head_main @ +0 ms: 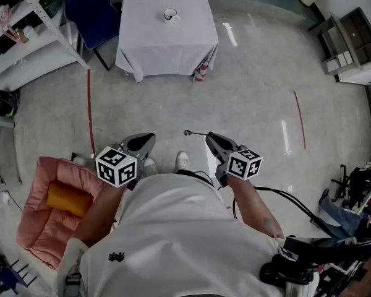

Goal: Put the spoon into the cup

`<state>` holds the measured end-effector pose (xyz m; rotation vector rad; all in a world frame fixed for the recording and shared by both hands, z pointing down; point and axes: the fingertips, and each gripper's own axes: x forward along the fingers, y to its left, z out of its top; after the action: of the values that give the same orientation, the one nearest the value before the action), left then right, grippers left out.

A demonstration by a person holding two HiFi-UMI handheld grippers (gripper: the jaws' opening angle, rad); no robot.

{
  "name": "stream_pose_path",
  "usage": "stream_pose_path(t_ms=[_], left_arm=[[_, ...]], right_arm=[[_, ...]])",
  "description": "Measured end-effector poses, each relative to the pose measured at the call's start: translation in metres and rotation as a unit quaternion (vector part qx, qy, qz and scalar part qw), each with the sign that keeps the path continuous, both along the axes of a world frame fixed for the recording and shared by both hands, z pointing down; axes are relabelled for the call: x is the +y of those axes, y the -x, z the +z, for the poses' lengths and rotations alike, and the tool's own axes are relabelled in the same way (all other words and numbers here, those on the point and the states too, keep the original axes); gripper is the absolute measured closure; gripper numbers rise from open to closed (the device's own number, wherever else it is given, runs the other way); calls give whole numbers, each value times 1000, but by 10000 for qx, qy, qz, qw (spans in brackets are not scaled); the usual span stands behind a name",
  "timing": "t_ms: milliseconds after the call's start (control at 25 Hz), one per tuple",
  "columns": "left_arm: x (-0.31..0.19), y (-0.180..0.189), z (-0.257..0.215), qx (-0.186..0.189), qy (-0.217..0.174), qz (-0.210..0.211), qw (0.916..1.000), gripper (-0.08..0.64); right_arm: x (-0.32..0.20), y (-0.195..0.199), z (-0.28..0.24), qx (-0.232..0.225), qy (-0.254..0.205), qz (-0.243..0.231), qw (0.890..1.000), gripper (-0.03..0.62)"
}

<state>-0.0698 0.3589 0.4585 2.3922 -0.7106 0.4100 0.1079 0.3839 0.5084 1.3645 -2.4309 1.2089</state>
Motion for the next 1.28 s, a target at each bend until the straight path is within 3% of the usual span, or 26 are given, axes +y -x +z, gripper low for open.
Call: stream_pose_path(t_ms=[200, 520, 880, 1280], left_arm=[[-10, -48, 0, -225, -185, 1, 9996, 549], [-21, -92, 8, -553, -286, -333, 9975, 549], [-65, -83, 18, -718, -401, -316, 9961, 549], [-214, -46, 15, -448, -527, 52, 9976, 549]], right_arm=[[-12, -56, 1, -39, -106, 58, 9999, 540], [-31, -117, 20, -405, -31, 93, 9991, 540], [-101, -114, 24, -599, -46, 171, 9980, 540], [-243, -82, 2, -411, -43, 634, 9971, 540]])
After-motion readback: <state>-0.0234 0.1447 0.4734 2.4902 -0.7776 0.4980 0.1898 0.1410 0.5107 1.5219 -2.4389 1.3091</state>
